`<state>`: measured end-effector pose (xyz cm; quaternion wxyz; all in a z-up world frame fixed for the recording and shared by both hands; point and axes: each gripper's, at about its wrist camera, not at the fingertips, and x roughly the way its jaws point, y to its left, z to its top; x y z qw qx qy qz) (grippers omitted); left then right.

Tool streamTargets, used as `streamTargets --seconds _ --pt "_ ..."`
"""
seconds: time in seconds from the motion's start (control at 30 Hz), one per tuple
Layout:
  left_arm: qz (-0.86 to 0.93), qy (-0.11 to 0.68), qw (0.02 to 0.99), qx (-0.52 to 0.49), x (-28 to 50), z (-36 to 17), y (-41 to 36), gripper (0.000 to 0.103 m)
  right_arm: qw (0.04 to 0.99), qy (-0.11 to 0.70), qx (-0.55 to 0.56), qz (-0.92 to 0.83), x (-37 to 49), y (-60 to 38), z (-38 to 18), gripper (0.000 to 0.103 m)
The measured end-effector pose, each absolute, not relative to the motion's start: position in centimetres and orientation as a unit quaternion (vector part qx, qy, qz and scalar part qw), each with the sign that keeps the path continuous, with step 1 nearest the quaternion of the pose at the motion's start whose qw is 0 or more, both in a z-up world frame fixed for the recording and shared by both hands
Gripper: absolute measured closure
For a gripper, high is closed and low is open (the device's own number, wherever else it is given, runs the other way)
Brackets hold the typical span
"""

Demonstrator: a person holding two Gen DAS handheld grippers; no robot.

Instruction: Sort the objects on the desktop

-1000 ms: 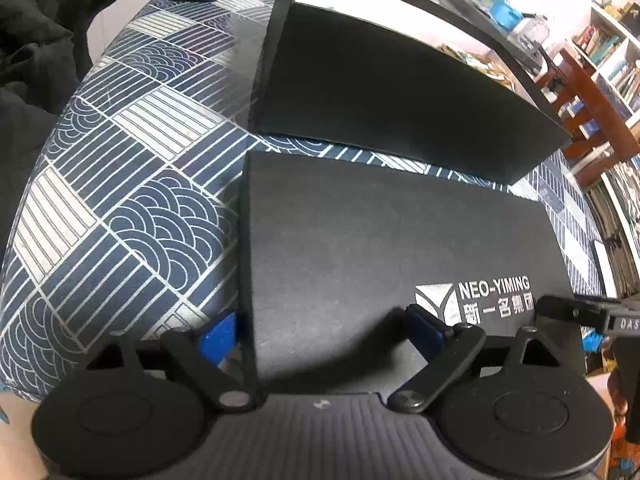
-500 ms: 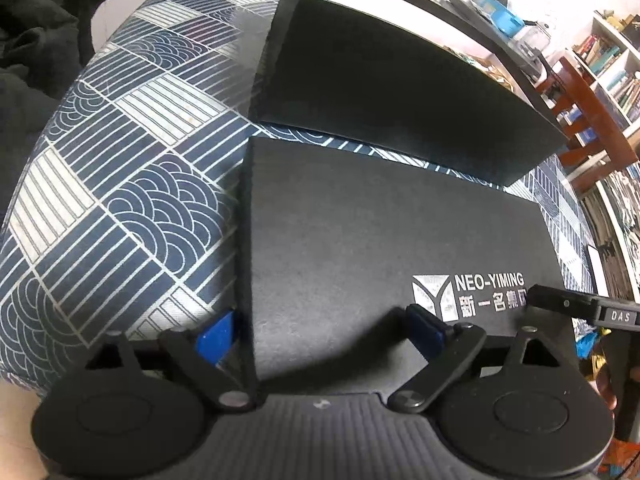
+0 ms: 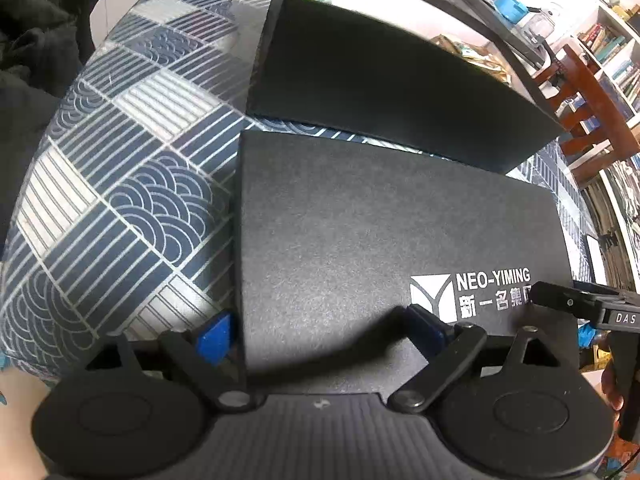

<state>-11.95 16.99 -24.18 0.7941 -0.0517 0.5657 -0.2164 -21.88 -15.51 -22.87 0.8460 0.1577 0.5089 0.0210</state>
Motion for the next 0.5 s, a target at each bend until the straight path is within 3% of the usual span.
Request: streamTargets --seconds 0.5 --pt "-0.235 0.557 0.796 -0.031 -12.8 -17.8 18.0 0.0 0.875 0.456 0.158 0.044 -23.5 -15.2 -15.6 0.0"
